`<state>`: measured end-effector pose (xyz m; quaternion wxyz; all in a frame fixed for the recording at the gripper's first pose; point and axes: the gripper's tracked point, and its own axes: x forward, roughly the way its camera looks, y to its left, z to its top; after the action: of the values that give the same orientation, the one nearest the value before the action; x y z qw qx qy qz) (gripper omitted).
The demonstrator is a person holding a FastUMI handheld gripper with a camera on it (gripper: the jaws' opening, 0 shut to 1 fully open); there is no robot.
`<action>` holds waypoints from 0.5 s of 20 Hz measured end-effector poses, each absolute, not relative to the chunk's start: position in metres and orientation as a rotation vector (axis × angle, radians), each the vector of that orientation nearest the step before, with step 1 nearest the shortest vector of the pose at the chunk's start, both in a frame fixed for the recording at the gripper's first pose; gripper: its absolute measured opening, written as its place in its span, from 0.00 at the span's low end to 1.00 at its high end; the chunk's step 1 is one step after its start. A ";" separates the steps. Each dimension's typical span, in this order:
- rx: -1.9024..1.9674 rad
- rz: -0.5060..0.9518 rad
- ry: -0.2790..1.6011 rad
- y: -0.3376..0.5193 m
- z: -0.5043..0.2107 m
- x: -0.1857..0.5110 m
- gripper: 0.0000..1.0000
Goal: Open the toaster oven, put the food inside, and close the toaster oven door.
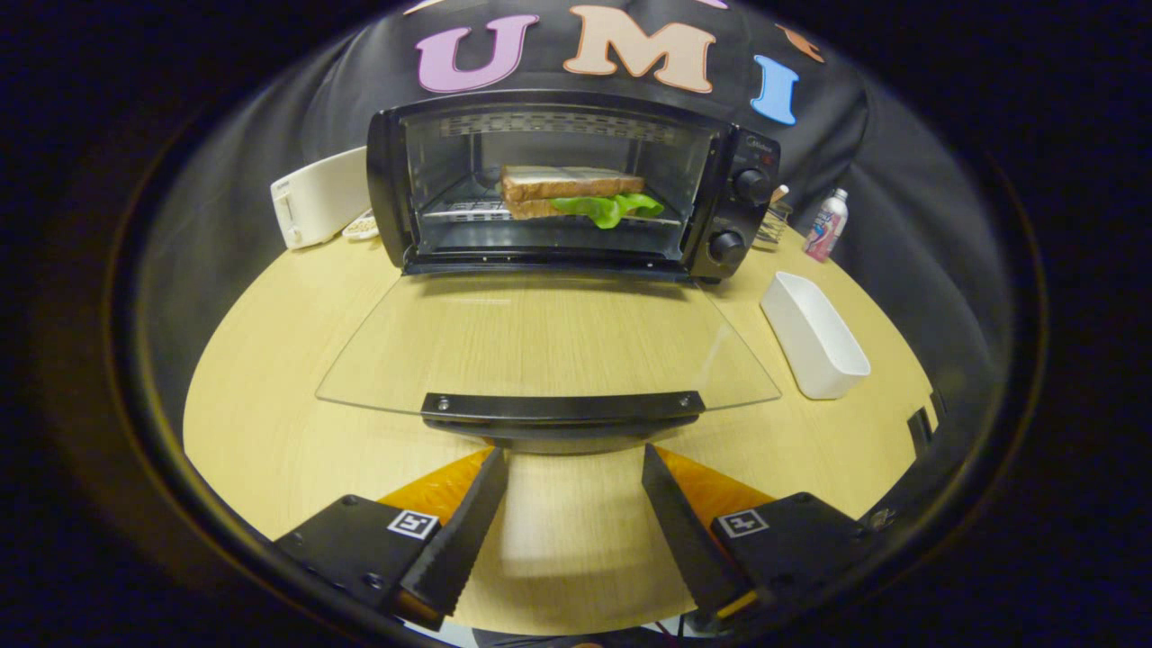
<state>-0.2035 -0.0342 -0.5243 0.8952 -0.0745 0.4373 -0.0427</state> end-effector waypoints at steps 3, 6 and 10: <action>-0.155 -0.078 0.866 -0.029 -0.509 -0.198 0.96; -0.131 -0.080 0.814 -0.027 -0.493 -0.190 0.97; -0.123 -0.082 0.765 -0.027 -0.472 -0.175 0.98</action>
<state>-0.1749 -0.0269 -0.4719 0.9250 -0.0602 0.3730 -0.0401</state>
